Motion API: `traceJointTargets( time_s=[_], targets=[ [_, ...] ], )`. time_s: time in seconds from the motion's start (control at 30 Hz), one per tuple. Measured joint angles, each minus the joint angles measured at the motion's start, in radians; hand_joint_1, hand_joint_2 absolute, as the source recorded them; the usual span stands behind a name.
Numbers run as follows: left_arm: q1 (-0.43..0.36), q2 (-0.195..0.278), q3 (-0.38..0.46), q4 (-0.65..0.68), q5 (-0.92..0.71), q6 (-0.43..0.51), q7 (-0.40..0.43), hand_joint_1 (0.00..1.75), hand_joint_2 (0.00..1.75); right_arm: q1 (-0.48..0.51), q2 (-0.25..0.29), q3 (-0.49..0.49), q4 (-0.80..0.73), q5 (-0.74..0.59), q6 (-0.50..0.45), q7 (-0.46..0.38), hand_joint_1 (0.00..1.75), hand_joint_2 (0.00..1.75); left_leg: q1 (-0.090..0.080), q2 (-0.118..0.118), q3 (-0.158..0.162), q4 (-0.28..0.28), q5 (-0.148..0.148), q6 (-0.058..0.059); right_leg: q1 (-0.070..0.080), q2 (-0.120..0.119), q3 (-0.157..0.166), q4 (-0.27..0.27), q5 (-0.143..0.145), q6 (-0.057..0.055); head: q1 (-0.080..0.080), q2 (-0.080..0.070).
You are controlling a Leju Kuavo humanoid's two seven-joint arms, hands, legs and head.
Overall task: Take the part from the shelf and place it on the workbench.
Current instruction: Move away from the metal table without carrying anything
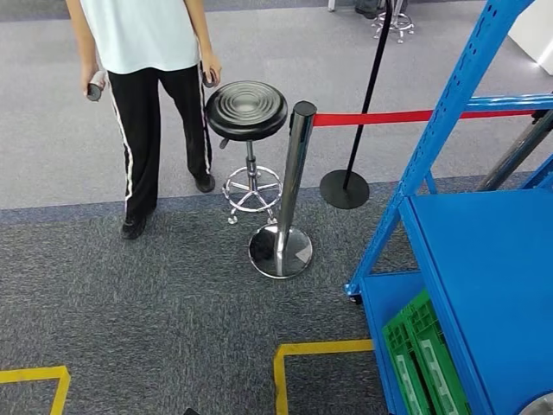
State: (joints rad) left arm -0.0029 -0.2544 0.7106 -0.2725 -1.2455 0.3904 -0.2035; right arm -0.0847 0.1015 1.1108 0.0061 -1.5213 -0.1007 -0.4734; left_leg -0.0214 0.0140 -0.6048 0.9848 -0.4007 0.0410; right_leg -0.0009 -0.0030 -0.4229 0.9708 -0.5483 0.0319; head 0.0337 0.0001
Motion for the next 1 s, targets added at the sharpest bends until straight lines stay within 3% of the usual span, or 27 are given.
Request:
traceJointTargets(
  time_s=[0.03,0.07,0.13,0.17,0.23,0.27,0.3,0.33,0.37,0.43,0.5,0.53,0.67,0.9,1.0],
  targets=[
    [0.000,0.000,0.001,-0.001,0.000,-0.003,-0.001,0.00,0.00,0.000,0.000,0.000,0.000,0.000,0.000,-0.001,0.00,0.00,0.000,0.000,-0.002,0.003,0.006,-0.005,0.003,0.000,0.018,-0.032,-0.015,-0.007,0.000,0.000],
    [0.000,-0.001,0.002,-0.001,0.000,-0.006,-0.002,0.00,0.00,0.000,0.000,0.000,0.000,0.000,0.000,-0.002,0.00,0.00,0.001,0.001,-0.002,0.004,0.011,-0.011,0.003,-0.001,0.016,-0.039,-0.015,-0.016,0.000,0.000],
    [0.002,-0.001,0.007,-0.002,0.000,-0.011,-0.004,0.00,0.00,0.002,0.000,0.001,0.000,0.000,0.000,-0.005,0.00,0.00,0.006,-0.002,-0.011,0.024,-0.010,-0.025,0.001,-0.004,0.008,-0.040,-0.003,-0.033,-0.002,0.000],
    [0.003,-0.001,0.010,-0.003,0.000,-0.013,-0.004,0.00,0.00,0.002,0.000,0.001,0.000,0.000,0.000,-0.007,0.00,0.00,0.008,-0.005,-0.024,0.060,-0.044,-0.032,-0.001,-0.005,0.002,-0.041,0.006,-0.041,-0.004,0.000],
    [0.005,-0.001,0.016,-0.005,0.001,-0.014,-0.006,0.00,0.00,0.003,0.000,0.002,0.000,0.000,0.000,-0.010,0.00,0.00,0.014,-0.007,-0.064,0.186,-0.135,-0.045,0.000,-0.007,-0.014,-0.040,0.019,-0.047,-0.010,0.000],
    [0.006,-0.001,0.018,-0.005,0.001,-0.016,-0.006,0.00,0.00,0.005,0.000,0.003,0.000,0.000,0.000,-0.011,0.00,0.00,0.017,-0.008,-0.082,0.250,-0.166,-0.049,0.000,-0.008,-0.022,-0.038,0.024,-0.046,-0.010,0.000],
    [0.007,-0.001,0.019,-0.005,0.001,-0.017,-0.007,0.00,0.00,0.006,0.000,0.003,0.000,0.000,0.000,-0.012,0.00,0.00,0.020,-0.008,-0.087,0.288,-0.178,-0.052,0.000,-0.008,-0.028,-0.037,0.028,-0.044,-0.010,0.000],
    [0.008,-0.001,0.019,-0.006,0.001,-0.017,-0.007,0.00,0.00,0.007,0.000,0.003,0.000,0.000,0.000,-0.013,0.00,0.00,0.022,-0.008,-0.073,0.288,-0.169,-0.053,0.000,-0.008,-0.032,-0.035,0.031,-0.043,-0.010,0.000],
    [0.009,-0.001,0.020,-0.006,0.001,-0.017,-0.007,0.00,0.00,0.008,0.000,0.004,0.000,0.000,0.000,-0.013,0.00,0.00,0.023,-0.008,-0.041,0.246,-0.143,-0.053,0.000,-0.008,-0.033,-0.031,0.033,-0.041,-0.010,0.000],
    [0.011,-0.001,0.023,-0.008,0.000,-0.016,-0.007,0.00,0.00,0.008,0.000,0.004,0.000,0.000,0.000,-0.014,0.00,0.00,0.024,-0.010,0.043,0.111,-0.088,-0.047,0.000,-0.006,-0.035,-0.023,0.035,-0.036,-0.010,0.000],
    [0.012,-0.002,0.025,-0.008,0.000,-0.015,-0.008,0.00,0.00,0.007,0.000,0.005,0.000,0.000,0.000,-0.014,0.00,0.00,0.021,-0.012,0.086,0.029,-0.069,-0.035,0.001,-0.005,-0.045,-0.016,0.037,-0.027,-0.010,0.000],
    [0.012,-0.003,0.025,-0.009,0.000,-0.015,-0.008,0.00,0.00,0.006,0.000,0.006,0.000,0.000,0.000,-0.015,0.00,0.00,0.020,-0.013,0.090,0.014,-0.075,-0.033,0.002,-0.004,-0.051,-0.011,0.036,-0.025,-0.009,0.000],
    [0.014,-0.006,0.026,-0.010,-0.001,-0.016,-0.010,0.00,0.00,0.006,0.000,0.008,0.000,0.000,0.000,-0.018,0.00,0.00,0.016,-0.013,0.083,0.001,-0.078,-0.032,0.001,-0.004,-0.067,-0.005,0.038,-0.038,-0.008,0.000],
    [0.012,-0.007,0.039,-0.014,0.007,-0.036,-0.018,0.00,0.00,0.008,0.000,0.015,0.000,0.000,0.000,-0.024,0.00,0.00,0.007,-0.012,0.080,0.003,-0.074,-0.017,-0.009,-0.002,-0.077,-0.011,0.047,-0.014,-0.008,0.000],
    [0.012,-0.007,0.051,-0.014,0.014,-0.051,-0.033,0.00,0.00,0.009,0.000,0.021,0.000,0.000,-0.001,-0.026,0.00,0.00,0.006,-0.011,0.078,0.003,-0.072,-0.014,-0.009,-0.002,-0.079,-0.011,0.050,-0.010,-0.008,0.000]
  ],
)
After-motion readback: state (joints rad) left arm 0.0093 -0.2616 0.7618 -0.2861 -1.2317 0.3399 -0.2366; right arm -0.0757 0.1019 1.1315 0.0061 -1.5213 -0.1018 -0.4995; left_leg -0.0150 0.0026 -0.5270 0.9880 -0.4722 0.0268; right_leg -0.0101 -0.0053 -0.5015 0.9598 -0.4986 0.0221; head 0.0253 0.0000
